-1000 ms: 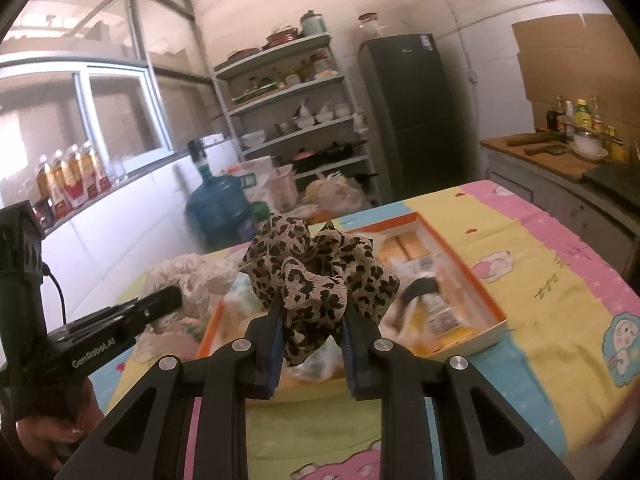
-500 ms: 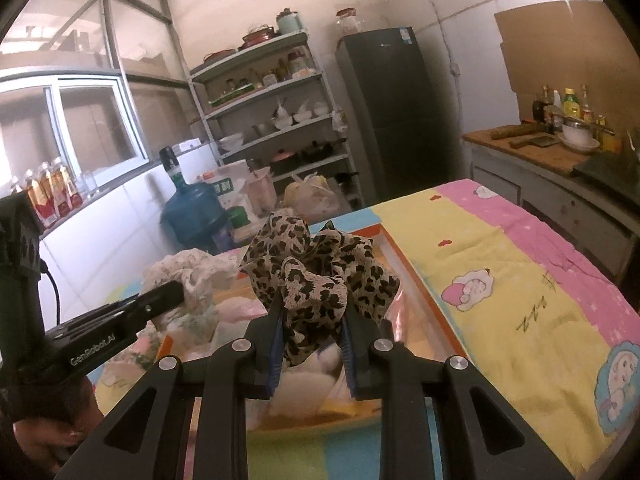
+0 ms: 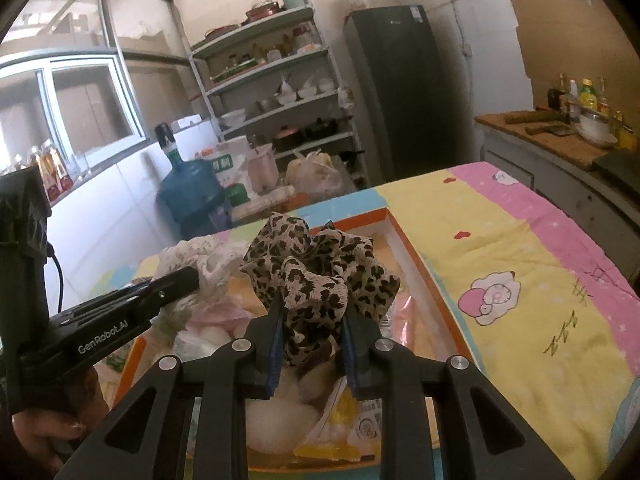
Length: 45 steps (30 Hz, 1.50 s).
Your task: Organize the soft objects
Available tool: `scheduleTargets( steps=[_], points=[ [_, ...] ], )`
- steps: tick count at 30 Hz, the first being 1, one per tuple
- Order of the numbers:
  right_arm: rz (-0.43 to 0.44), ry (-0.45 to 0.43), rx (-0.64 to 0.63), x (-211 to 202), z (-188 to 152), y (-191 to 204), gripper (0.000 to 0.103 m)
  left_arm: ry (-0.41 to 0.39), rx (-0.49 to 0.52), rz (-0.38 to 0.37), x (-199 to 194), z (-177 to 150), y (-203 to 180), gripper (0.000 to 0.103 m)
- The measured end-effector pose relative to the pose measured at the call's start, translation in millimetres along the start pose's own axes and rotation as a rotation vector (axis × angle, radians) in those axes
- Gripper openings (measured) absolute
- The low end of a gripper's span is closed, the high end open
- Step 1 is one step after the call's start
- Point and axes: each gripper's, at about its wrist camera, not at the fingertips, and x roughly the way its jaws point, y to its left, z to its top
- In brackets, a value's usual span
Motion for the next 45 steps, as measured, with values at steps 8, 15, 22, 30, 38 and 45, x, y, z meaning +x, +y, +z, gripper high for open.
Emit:
scheduleTargets(
  steps=[8,15,22,30,38,45],
  points=[
    [0.004,0.032,-0.021,12.8,-2.2,2.7,0.027,0.027,-0.023,-0.004,11.5,-1.5,4.1,0.014],
    [0.01,0.03,-0.021,14.7,-2.3,3.1,0.032,0.03,-0.07,-0.014,13.1,-1.3,12.0,0.035],
    [0.025,0.021,-0.012,11.4,-3.4,2.1,0.052,0.022,-0.121,-0.015,5.9,-3.5,18.1,0.051],
    [0.019,0.011,0.004,3.5,-3.6,1.9,0.064,0.003,-0.13,-0.004,-7.6,-4.8,17.3,0.053],
    [-0.001,-0.029,0.013,-14.3,-3.1,3.1,0.07,-0.045,-0.12,0.004,-32.7,-4.8,13.1,0.069],
    [0.002,-0.059,0.006,-33.7,-5.5,11.7,0.07,-0.078,-0.104,0.057,-57.3,-9.7,9.3,0.069]
  ],
)
